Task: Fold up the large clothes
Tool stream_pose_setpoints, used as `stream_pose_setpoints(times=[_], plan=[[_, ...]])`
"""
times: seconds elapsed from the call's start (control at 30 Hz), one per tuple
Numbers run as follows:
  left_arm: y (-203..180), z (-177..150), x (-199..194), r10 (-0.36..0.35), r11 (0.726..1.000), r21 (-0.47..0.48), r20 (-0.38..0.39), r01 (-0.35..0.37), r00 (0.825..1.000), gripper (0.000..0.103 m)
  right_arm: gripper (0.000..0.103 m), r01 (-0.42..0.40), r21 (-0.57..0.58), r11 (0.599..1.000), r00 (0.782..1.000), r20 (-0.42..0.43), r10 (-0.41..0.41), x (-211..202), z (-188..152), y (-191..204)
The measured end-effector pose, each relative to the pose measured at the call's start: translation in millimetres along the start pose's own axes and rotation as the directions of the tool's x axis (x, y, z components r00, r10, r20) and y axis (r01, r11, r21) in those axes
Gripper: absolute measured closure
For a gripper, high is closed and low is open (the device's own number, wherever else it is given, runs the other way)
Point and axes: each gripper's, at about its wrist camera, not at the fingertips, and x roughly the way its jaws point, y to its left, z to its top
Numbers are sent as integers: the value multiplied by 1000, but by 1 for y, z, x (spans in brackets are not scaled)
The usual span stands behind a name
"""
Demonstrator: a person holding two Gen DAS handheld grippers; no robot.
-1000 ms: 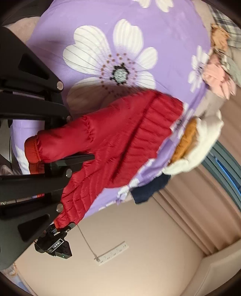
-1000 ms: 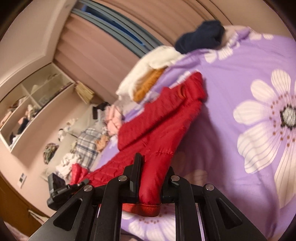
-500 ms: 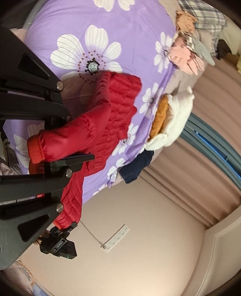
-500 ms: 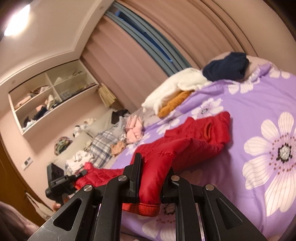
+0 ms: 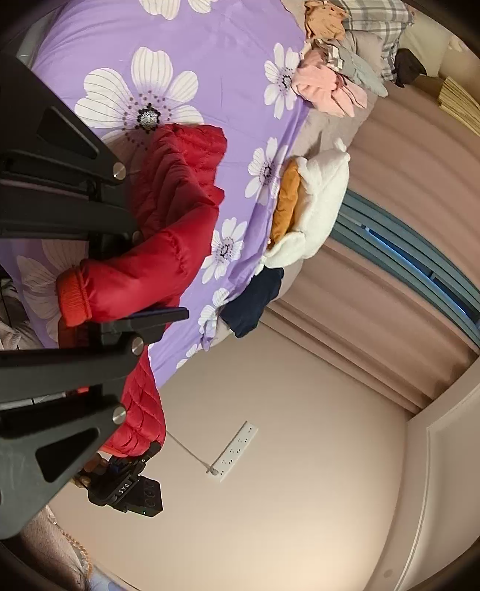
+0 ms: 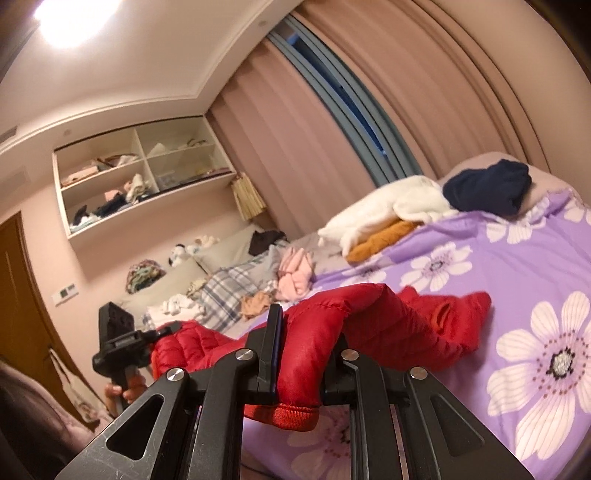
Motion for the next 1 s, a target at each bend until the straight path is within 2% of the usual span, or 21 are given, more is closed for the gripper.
stream_pose_setpoints(times=[0.17, 0.3, 0.67, 0.83, 1.0], plan=[[4, 3, 8, 1, 1000, -10, 1, -1, 1000, 89, 87, -7, 29, 1000, 1000, 23, 7, 1, 4, -10], [10, 3, 21, 34, 999, 0, -11, -34, 999, 89, 87, -2, 69, 998, 1000, 23, 0, 7, 4, -20], [39, 15, 62, 76, 994, -71, -48, -79, 996, 88, 87, 47, 137, 989, 999, -10, -46, 29, 10, -46], [51, 18, 78, 123, 987, -95, -69, -129, 990, 88, 87, 70, 159, 985, 997, -21, -68, 39, 12, -55], [61, 21, 101, 194, 974, -101, -106, -204, 975, 88, 87, 106, 182, 978, 994, -43, -100, 52, 14, -69]])
